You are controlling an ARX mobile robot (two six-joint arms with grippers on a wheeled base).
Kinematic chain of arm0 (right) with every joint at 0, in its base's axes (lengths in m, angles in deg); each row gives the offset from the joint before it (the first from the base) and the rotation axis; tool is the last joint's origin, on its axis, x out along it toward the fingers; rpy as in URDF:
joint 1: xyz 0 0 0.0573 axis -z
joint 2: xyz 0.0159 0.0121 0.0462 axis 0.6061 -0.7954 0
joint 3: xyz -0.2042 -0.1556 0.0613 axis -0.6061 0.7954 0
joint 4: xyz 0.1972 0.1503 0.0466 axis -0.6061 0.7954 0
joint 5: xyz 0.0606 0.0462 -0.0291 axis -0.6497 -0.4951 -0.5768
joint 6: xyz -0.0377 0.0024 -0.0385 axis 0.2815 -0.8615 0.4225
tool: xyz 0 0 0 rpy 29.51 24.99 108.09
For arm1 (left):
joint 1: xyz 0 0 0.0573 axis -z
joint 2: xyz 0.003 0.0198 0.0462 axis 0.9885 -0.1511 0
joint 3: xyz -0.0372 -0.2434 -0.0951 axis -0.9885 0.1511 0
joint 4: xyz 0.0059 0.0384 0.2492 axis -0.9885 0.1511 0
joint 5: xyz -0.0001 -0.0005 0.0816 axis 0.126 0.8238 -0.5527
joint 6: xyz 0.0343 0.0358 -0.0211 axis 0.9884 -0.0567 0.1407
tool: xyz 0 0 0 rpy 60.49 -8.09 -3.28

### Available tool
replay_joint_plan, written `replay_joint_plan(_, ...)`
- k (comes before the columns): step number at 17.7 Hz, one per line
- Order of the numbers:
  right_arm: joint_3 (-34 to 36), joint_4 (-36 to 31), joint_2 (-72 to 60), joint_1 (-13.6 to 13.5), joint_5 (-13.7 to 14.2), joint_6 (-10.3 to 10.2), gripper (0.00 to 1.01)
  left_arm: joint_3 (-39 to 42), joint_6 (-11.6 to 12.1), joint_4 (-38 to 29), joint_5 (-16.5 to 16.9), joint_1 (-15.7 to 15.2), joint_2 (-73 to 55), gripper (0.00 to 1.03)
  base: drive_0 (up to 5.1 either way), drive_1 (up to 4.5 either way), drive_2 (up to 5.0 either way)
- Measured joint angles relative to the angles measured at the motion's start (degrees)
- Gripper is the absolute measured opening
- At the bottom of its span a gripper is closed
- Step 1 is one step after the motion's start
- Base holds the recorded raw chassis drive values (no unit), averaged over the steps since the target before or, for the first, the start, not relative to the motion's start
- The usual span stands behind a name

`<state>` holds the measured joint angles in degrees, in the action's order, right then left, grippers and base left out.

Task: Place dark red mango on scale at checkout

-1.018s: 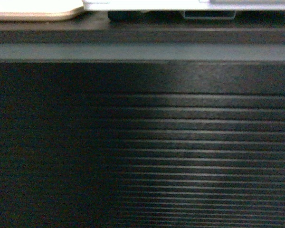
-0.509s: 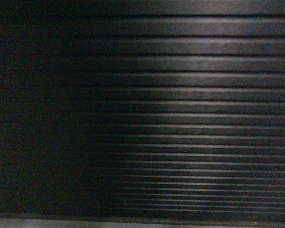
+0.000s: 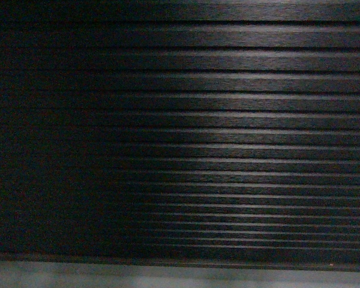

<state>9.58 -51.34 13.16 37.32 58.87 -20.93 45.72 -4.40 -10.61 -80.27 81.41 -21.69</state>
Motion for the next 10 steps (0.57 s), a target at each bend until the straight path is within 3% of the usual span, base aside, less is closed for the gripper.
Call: replay_joint_plan(10, 0.0, 0.0, 0.0, 0.0, 0.0, 0.0, 0.98, 0.0, 0.0, 0.0, 0.0, 0.0, 0.0, 0.98, 0.0, 0.0, 0.0)
